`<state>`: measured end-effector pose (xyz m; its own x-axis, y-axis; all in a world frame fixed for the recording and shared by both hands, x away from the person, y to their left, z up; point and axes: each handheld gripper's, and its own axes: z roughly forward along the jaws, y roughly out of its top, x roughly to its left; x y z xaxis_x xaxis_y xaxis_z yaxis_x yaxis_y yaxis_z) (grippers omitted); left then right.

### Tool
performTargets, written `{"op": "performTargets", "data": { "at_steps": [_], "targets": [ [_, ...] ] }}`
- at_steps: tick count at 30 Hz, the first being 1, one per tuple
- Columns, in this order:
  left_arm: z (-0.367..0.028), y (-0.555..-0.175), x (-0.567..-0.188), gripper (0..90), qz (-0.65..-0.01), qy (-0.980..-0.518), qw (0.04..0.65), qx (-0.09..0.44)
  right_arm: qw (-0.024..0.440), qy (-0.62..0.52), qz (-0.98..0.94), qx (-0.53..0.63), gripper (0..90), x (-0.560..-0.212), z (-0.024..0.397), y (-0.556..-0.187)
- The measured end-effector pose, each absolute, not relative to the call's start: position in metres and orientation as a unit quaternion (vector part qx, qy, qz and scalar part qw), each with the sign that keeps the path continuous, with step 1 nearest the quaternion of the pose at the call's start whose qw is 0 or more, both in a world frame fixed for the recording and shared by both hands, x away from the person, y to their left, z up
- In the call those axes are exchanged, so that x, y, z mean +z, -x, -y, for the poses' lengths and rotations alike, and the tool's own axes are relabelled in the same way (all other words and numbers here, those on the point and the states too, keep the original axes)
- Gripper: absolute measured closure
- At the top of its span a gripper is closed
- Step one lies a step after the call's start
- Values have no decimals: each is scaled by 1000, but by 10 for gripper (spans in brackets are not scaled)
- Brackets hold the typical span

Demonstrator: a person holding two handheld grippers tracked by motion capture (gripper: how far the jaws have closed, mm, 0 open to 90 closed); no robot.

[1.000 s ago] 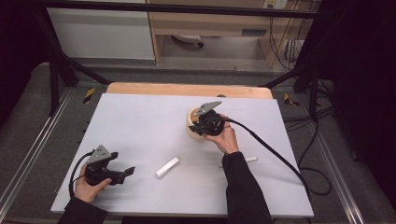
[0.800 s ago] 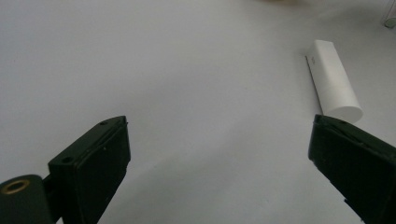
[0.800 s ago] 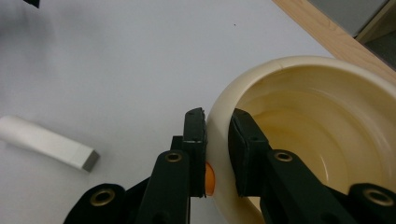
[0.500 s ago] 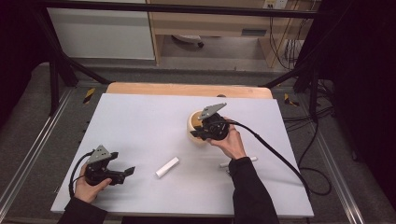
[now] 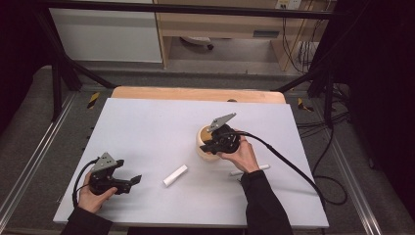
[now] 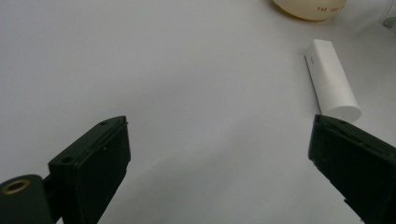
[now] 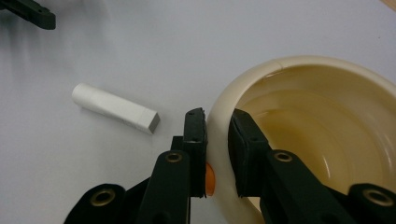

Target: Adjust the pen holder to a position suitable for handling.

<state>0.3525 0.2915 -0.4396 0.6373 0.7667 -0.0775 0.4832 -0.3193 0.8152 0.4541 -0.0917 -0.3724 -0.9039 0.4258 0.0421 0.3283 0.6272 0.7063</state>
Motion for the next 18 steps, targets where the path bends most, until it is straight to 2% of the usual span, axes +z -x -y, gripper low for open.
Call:
{"op": "performTargets", "data": {
  "at_steps": [3,4,5,6,13,15,18],
  "targets": [
    [-292,-353,-440,57,-393,-795,431,165,60,-210,-900,377,777,-372,92,-456],
    [-292,-353,-440,57,-393,-795,431,164,75,-209,-898,379,727,-373,92,-456],
    [-292,-353,-440,57,-393,-795,431,164,75,-209,-898,379,727,-373,92,-456],
    [-291,-352,-440,57,-393,-795,431,165,89,-209,-895,383,672,-374,92,-457],
    [-292,-352,-440,57,-393,-795,431,164,97,-203,-895,384,673,-378,90,-458],
    [-292,-352,-440,57,-393,-796,431,164,105,-201,-894,388,626,-377,91,-457],
    [-292,-352,-440,57,-393,-795,431,164,118,-207,-883,403,509,-370,93,-453]
  ]
}}
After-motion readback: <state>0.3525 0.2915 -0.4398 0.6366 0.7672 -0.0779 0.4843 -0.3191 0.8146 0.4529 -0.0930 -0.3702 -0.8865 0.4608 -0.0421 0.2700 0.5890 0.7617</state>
